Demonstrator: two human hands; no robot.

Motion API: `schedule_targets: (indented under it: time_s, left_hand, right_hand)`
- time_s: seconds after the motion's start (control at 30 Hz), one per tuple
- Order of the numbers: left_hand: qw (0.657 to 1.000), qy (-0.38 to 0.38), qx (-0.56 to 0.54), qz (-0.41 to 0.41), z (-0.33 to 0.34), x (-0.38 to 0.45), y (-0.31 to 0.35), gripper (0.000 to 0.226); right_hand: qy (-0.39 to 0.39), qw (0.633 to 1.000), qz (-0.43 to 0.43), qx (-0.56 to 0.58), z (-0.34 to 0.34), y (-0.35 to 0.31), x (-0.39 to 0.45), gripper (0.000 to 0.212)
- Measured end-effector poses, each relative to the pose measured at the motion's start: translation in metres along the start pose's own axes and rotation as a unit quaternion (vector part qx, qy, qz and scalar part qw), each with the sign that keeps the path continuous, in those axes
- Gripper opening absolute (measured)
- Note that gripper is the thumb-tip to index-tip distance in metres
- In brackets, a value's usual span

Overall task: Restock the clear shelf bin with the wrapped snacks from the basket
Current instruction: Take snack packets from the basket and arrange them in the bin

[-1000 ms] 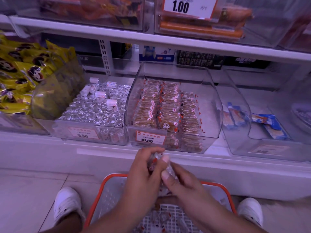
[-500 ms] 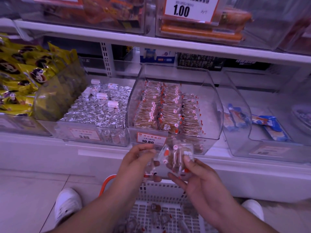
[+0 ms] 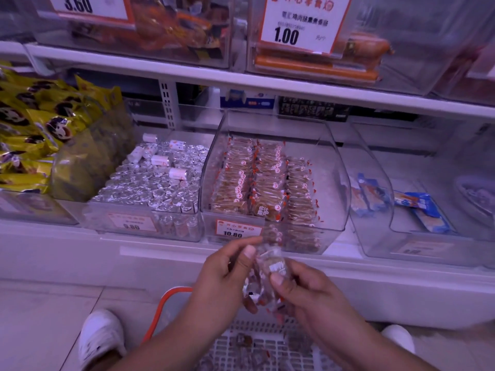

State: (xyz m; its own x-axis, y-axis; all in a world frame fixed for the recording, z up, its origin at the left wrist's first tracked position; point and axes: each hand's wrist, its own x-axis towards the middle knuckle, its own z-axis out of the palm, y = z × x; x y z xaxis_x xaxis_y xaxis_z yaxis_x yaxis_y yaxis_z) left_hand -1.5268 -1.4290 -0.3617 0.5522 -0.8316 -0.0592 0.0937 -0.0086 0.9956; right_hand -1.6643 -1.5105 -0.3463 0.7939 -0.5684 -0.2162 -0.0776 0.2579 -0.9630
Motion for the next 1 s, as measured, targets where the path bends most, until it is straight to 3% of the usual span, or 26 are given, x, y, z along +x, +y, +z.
schedule_targets:
  time_s: [0.1, 0.2, 0.3, 0.37, 0.43, 0.6, 0.8, 0.93, 1.0]
  left_hand:
    - [0.988, 0.04, -0.137, -0.054, -0.003, 0.006, 0.017, 0.027]
    - [0.965, 0.07, -0.23, -0.101, -0.015, 0.015, 0.027, 0.022]
    - [0.962, 0.081, -0.242, -0.102, -0.024, 0.016, 0.033, 0.025]
    - [0.962, 0.082, -0.241, -0.097, -0.029, 0.016, 0.035, 0.027]
    - [0.96, 0.082, -0.249, -0.095, -0.034, 0.017, 0.036, 0.028]
    - [0.959, 0.076, -0.261, -0.084, -0.042, 0.015, 0.042, 0.029]
    - [0.96, 0.077, -0.257, -0.086, -0.046, 0.014, 0.043, 0.029]
    - [0.961, 0.08, -0.25, -0.087, -0.044, 0.015, 0.043, 0.03]
    - [0.962, 0.079, -0.246, -0.09, -0.043, 0.016, 0.042, 0.03]
  right_hand:
    - [0.027, 0.978, -0.123, -0.166, -0.014, -0.042, 0.007, 0.034]
    - [0.052, 0.884, -0.205, -0.417, -0.027, -0.083, 0.042, 0.032]
    - [0.014, 0.781, -0.163, -0.602, -0.032, -0.088, 0.085, 0.047]
    - [-0.018, 0.734, -0.12, -0.668, -0.033, -0.08, 0.103, 0.055]
    - [-0.025, 0.726, -0.098, -0.68, -0.036, -0.076, 0.113, 0.059]
    - [-0.053, 0.78, -0.081, -0.618, -0.039, -0.086, 0.125, 0.06]
    - [-0.074, 0.669, -0.094, -0.733, -0.04, -0.08, 0.126, 0.056]
    - [-0.106, 0.673, -0.13, -0.72, -0.046, -0.067, 0.113, 0.055]
    - [-0.081, 0.681, -0.16, -0.71, -0.047, -0.069, 0.111, 0.052]
